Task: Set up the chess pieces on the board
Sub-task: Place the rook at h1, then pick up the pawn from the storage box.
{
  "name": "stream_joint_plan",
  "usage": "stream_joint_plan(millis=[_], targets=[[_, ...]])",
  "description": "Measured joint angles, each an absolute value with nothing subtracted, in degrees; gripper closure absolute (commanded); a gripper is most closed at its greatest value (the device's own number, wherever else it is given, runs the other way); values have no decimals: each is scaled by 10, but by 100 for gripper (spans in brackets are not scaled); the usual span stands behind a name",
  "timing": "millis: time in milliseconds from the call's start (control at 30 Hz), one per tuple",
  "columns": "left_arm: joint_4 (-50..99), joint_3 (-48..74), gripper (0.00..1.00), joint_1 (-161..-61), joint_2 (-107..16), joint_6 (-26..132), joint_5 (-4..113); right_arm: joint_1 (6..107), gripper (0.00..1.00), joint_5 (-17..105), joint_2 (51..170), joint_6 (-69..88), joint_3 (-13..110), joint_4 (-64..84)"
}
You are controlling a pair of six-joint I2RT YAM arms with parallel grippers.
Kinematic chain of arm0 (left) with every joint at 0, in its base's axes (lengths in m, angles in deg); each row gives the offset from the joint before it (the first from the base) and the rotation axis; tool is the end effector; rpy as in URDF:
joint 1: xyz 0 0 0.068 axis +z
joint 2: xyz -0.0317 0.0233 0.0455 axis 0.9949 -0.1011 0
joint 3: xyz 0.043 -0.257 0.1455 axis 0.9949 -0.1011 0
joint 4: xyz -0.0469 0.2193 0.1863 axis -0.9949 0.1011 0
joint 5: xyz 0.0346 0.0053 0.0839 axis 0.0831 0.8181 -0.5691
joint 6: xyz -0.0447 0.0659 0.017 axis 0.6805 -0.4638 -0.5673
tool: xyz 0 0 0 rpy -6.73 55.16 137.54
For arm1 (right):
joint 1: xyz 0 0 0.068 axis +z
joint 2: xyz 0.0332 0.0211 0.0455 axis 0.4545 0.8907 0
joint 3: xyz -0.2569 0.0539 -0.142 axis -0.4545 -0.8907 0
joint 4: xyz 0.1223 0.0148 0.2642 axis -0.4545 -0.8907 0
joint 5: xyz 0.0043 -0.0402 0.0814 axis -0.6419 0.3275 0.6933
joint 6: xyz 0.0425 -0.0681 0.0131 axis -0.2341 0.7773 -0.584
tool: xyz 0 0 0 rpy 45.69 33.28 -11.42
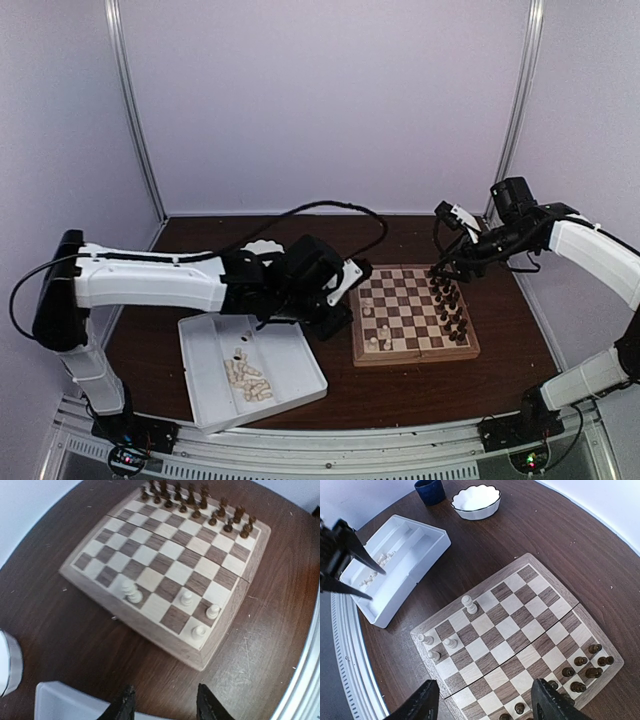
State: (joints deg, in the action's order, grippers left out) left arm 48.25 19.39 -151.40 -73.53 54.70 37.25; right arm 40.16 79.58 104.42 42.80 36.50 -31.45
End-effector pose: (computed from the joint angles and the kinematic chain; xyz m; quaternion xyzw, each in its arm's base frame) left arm 0.1895 -0.4217 0.2267 0.3962 0.8394 -0.1785 0.3266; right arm 0.2845 0.1164 0.2987 -0.4101 0.7883 0.3163 0.3322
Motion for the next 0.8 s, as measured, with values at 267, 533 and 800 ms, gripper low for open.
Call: stream_joint_plan(millis=[267, 533, 800], targets=[[606, 120, 67, -1385, -580, 673, 349, 424, 36, 798, 1059, 433, 395, -326], [719, 87, 76, -1353, -653, 741, 374, 434, 36, 797, 1068, 436, 395, -332], [752, 87, 76, -1347, -681, 761, 372, 434, 36, 797, 1067, 443, 389, -334]])
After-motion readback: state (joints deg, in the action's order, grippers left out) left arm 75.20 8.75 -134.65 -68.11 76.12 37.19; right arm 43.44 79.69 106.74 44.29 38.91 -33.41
